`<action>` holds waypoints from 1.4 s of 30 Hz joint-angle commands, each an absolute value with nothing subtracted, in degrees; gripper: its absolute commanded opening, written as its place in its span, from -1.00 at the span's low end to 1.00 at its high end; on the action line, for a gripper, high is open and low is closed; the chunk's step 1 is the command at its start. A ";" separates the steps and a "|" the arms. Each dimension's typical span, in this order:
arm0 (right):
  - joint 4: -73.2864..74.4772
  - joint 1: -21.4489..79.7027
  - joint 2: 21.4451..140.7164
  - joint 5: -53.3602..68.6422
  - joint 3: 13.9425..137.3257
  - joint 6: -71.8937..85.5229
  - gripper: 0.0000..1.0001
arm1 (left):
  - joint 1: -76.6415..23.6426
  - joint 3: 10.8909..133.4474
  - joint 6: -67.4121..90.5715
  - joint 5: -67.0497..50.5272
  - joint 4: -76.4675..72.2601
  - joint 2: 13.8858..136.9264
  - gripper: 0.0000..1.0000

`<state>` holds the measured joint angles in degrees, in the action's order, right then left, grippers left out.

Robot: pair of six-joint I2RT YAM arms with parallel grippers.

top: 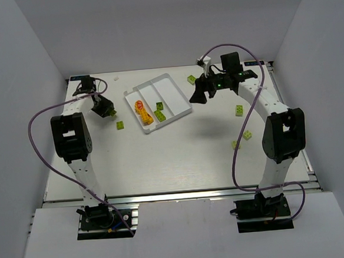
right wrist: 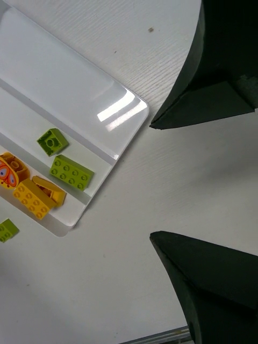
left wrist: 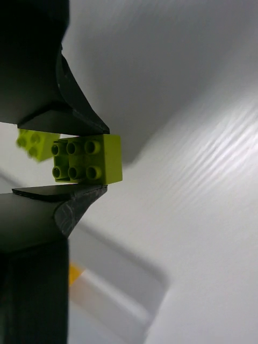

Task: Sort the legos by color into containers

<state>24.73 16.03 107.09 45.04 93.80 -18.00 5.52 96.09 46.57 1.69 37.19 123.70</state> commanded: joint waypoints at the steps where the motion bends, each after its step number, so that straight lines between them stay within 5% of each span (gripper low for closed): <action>1: 24.53 15.91 103.54 41.67 91.24 -21.18 0.57 | 2.20 91.15 45.00 -12.45 21.15 113.12 -0.88; 3: 23.56 16.17 103.27 40.61 90.01 -20.40 0.31 | 0.02 91.31 46.31 -18.70 19.26 113.02 -0.88; 4: 23.38 16.08 103.18 40.26 89.83 -20.48 -0.19 | -0.70 91.67 46.75 -20.63 17.33 113.64 -0.91; 7: 23.81 16.26 103.54 39.82 89.56 -19.25 -1.00 | -3.95 94.65 47.90 -23.64 16.09 116.27 -0.91; 12: 24.08 16.44 103.27 38.76 88.60 -18.81 -0.97 | -7.99 102.11 48.69 -23.12 18.28 123.37 -0.88; 15: 24.08 16.44 103.10 38.24 88.33 -18.63 -0.71 | -10.19 107.65 48.60 -21.80 21.18 126.82 -0.79; 21: 24.17 16.44 102.57 38.32 87.28 -18.81 -0.32 | -12.39 118.99 47.82 -18.29 28.12 133.85 -0.02; 24: 24.17 16.44 102.22 38.32 86.66 -19.07 -0.21 | -12.39 119.62 47.20 -16.70 29.27 133.42 0.17; 31: 24.43 16.35 102.13 38.41 86.57 -20.21 0.07 | -11.87 121.29 42.90 -14.68 32.69 129.64 0.25; 33: 23.91 16.26 101.95 35.88 86.57 -19.87 0.08 | -11.87 121.47 40.70 -12.84 34.53 126.32 0.09; 35: 22.34 16.17 101.52 33.06 85.78 -19.08 -0.05 | -11.87 117.62 38.95 -8.90 36.99 122.80 -0.50; 36: 21.54 15.91 100.99 30.52 84.74 -18.20 -0.37 | -11.87 112.38 38.59 -7.66 37.96 118.35 -0.69; 38: 19.96 15.73 100.46 28.92 83.76 -17.93 -0.68 | -11.25 105.85 38.32 -3.37 38.58 113.49 -0.88; 39: 19.78 15.65 100.11 28.39 83.41 -17.58 -0.86 | -10.73 99.12 38.23 -2.03 38.67 108.94 -0.88; 42: 19.95 15.64 99.93 29.35 82.27 -17.40 -0.79 | -10.72 92.13 36.48 4.30 40.69 102.59 -0.27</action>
